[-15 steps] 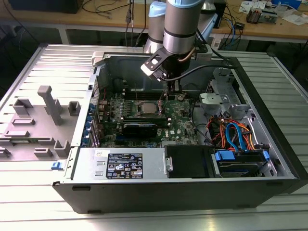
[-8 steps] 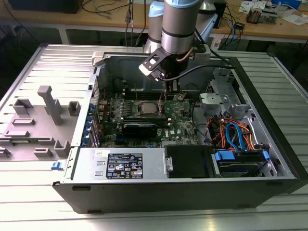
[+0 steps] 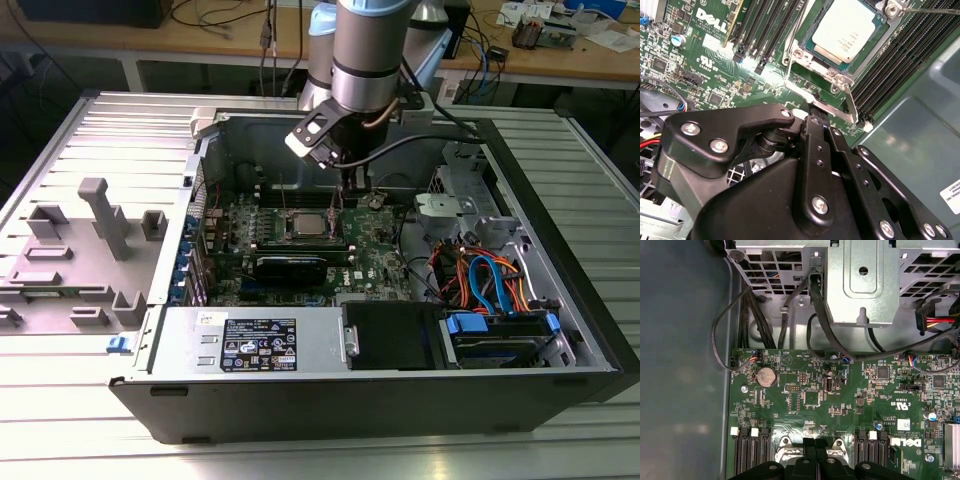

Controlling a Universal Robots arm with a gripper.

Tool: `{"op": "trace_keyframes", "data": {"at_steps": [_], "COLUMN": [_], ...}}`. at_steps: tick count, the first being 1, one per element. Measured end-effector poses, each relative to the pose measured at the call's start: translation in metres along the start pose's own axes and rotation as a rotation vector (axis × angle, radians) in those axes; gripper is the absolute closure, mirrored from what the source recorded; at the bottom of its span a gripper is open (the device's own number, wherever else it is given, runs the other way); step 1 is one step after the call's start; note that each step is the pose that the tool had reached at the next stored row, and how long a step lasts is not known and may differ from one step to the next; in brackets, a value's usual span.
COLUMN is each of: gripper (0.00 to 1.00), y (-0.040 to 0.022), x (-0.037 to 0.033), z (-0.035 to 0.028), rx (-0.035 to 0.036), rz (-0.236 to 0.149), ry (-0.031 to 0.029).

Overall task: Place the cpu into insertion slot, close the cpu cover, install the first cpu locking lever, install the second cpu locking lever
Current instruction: 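Close the cpu cover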

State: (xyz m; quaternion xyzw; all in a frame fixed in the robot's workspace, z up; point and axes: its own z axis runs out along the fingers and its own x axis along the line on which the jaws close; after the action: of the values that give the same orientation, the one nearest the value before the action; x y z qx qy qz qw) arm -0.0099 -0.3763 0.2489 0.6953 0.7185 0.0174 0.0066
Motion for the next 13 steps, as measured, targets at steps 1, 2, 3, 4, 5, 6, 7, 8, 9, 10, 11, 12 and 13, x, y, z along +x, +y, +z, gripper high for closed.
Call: {"op": "trace_keyframes", "data": {"at_steps": [1,2,3,4,5,6,7,8,9,10,11,12,13], "gripper": [0.89,0.89,0.89,0.89,0.89,0.89,0.89,0.89,0.89,0.89,0.89,0.89,0.89], "y": [-0.0004,-0.001,-0.0015,-0.002,-0.0025,-0.0027,-0.0028,-0.0029,-0.0029,-0.0029,-0.0035,-0.0041,-0.005], "x": [0.0,0.0,0.0001,0.0001,0.0001,0.0001,0.0001,0.0001,0.0001,0.0001,0.0001,0.0001,0.0002], "z": [0.0,-0.0001,-0.0001,-0.0001,-0.0001,-0.0001,-0.0001,-0.0001,-0.0001,-0.0001,-0.0001,-0.0001,-0.0001], "rx": [0.0,0.0,0.0,0.0,0.0,0.0,0.0,0.0,0.0,0.0,0.0,0.0,0.0], "rz": [0.0,0.0,0.0,0.0,0.0,0.0,0.0,0.0,0.0,0.0,0.0,0.0,0.0], "ry": [0.0,-0.0001,-0.0001,0.0,0.0,0.0001,0.0,0.0,0.0001,0.0,0.0,0.0,0.0]}}
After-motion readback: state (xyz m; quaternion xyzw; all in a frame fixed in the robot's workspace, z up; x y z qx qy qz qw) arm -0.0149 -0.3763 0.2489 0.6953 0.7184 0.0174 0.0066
